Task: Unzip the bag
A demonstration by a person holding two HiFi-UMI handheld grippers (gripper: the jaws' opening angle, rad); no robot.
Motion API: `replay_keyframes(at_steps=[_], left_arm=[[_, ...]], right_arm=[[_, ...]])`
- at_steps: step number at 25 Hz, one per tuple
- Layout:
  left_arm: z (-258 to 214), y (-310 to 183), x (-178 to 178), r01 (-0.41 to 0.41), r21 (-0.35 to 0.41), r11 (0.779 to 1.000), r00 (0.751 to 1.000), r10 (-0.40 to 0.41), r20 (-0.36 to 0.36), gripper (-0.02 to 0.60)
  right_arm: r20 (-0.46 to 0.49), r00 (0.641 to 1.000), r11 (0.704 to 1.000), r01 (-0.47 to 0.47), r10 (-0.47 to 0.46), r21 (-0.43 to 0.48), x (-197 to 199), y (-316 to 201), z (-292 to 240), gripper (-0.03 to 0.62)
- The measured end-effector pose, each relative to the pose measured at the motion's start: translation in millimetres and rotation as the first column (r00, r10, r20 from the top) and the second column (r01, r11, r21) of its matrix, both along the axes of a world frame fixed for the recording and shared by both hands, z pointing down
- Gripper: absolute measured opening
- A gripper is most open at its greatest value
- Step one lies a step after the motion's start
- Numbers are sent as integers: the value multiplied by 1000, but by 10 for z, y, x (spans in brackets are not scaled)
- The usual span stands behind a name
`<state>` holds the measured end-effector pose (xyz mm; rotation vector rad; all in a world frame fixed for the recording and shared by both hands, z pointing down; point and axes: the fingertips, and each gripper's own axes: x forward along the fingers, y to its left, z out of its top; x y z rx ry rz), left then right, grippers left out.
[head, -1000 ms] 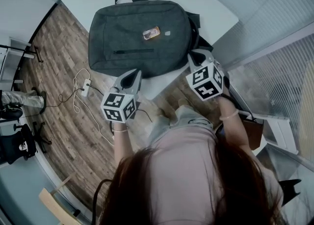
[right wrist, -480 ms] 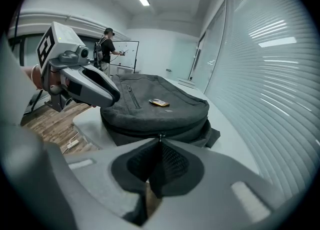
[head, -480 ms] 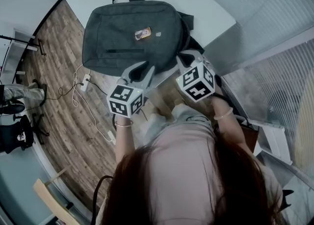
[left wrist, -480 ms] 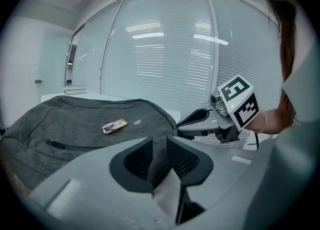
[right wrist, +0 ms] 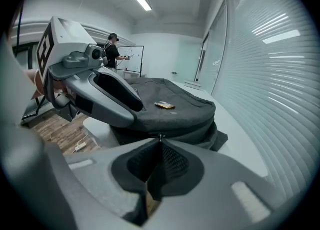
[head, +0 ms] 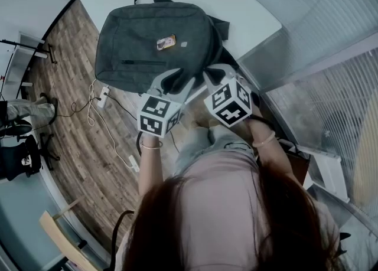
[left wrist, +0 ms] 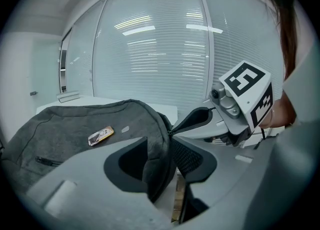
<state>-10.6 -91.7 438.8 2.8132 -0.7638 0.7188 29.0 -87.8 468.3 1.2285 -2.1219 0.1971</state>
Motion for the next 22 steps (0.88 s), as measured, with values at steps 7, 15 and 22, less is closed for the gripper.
replay_keyframes(at_steps=[7, 15, 22], left_arm=[[102, -24, 85, -93, 28, 995, 985, 88, 147, 158], [93, -23, 116, -158, 19, 987, 976, 153, 153, 98], [31, -62, 74, -172, -15, 985, 980, 172, 99, 75]], right_arm=[[28, 999, 1000, 16, -16, -14, -150, 22, -69, 11], [-18, 1000, 1000, -6, 6, -17, -193, 31, -96, 11], [-23, 998, 998, -63, 62, -16, -163, -10, -151, 9]])
